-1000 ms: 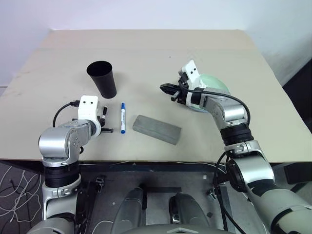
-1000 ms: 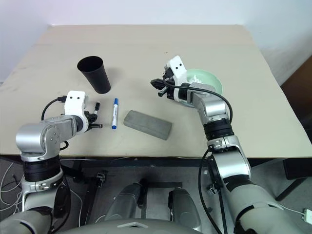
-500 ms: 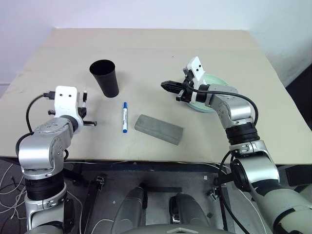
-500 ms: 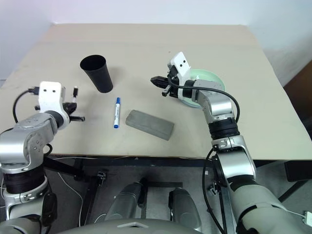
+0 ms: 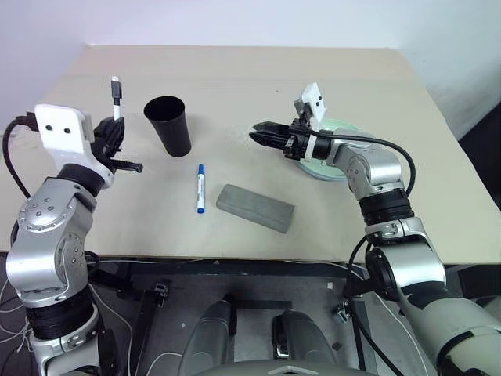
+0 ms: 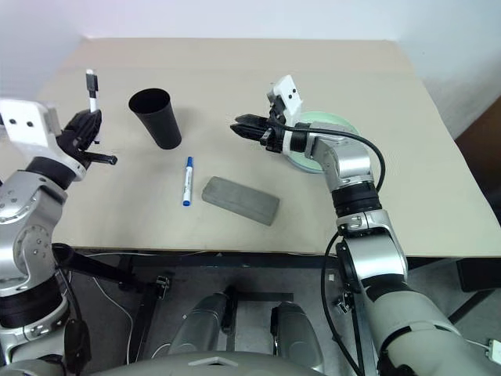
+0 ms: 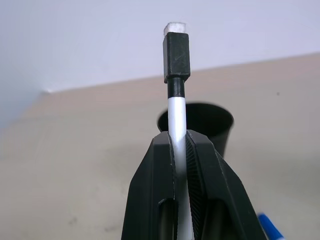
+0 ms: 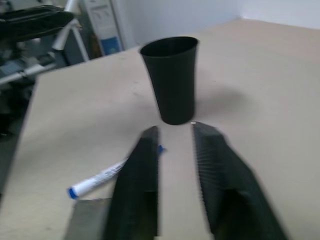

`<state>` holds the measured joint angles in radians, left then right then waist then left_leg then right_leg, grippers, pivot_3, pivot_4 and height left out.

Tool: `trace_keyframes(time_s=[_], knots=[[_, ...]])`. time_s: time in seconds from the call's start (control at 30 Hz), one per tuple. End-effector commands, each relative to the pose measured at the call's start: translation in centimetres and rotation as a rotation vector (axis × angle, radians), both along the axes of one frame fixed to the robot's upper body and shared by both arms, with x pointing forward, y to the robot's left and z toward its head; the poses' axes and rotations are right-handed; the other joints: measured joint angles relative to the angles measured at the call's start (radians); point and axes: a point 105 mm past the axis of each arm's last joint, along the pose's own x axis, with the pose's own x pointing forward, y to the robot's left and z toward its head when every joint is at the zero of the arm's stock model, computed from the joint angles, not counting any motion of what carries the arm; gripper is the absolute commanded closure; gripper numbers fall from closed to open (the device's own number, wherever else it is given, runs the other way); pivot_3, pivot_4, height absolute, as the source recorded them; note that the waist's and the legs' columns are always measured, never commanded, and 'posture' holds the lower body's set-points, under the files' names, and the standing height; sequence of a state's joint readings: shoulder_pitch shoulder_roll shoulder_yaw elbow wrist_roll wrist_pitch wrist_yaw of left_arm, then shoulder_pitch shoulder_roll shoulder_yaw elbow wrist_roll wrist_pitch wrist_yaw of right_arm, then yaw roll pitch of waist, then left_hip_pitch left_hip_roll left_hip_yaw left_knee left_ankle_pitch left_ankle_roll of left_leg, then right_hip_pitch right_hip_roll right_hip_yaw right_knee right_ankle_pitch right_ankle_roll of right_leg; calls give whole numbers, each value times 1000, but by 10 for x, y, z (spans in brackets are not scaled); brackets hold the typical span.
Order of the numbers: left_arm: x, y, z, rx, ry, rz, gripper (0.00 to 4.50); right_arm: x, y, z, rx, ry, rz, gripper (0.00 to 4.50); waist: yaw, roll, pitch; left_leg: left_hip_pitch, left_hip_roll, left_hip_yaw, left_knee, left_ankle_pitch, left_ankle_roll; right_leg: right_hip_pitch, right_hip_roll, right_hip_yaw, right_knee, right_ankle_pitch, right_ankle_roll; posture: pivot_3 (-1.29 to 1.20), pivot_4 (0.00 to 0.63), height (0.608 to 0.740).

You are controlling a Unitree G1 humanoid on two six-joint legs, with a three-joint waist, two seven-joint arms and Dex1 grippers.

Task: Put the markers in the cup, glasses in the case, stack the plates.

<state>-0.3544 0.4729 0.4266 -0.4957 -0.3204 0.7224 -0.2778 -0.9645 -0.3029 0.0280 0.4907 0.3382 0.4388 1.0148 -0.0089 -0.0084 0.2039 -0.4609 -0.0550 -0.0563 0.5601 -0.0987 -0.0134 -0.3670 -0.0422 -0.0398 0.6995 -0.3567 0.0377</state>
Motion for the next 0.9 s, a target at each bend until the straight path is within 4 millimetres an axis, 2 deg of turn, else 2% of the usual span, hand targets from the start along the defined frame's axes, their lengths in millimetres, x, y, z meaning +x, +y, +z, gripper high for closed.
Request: trace_keyframes(time_s=[0.03,0.17,0.27,0.33,0.47,0.67,0.9], knots=[[-1,3,23,16,-103,-18,4500,-8,1,25,40,-70,46,2226,-1,0,0,0,0,0,0,0,0,0,0,0,0,0,0,0,150,727],[6,7,42,-13,-189,-38,4500,-20,0,29,52,-90,102,950,1,0,0,0,0,0,0,0,0,0,0,0,0,0,0,0,150,727],[17,3,48,18,-212,-83,4500,-25,-1,30,50,-112,107,15,-1,0,0,0,0,0,0,0,1,0,0,0,0,0,0,0,150,727],[25,2,50,11,-221,-110,4500,-26,-2,29,44,-106,98,15,-2,0,0,0,0,0,0,0,1,0,0,0,0,0,0,0,150,727],[38,0,58,1,-280,-133,4500,-11,-8,21,3,-102,-22,15,-2,0,0,0,0,0,0,0,1,0,0,0,0,0,0,0,150,727],[65,-4,65,30,-331,-148,4500,-8,-16,20,-22,-127,-89,15,-1,0,0,-1,0,0,0,1,1,0,0,0,0,0,1,0,150,727],[94,-7,57,47,-330,-151,4500,-3,-19,20,-27,-133,-145,15,-3,0,0,-1,0,1,0,1,2,-1,0,0,0,1,1,0,150,727]])
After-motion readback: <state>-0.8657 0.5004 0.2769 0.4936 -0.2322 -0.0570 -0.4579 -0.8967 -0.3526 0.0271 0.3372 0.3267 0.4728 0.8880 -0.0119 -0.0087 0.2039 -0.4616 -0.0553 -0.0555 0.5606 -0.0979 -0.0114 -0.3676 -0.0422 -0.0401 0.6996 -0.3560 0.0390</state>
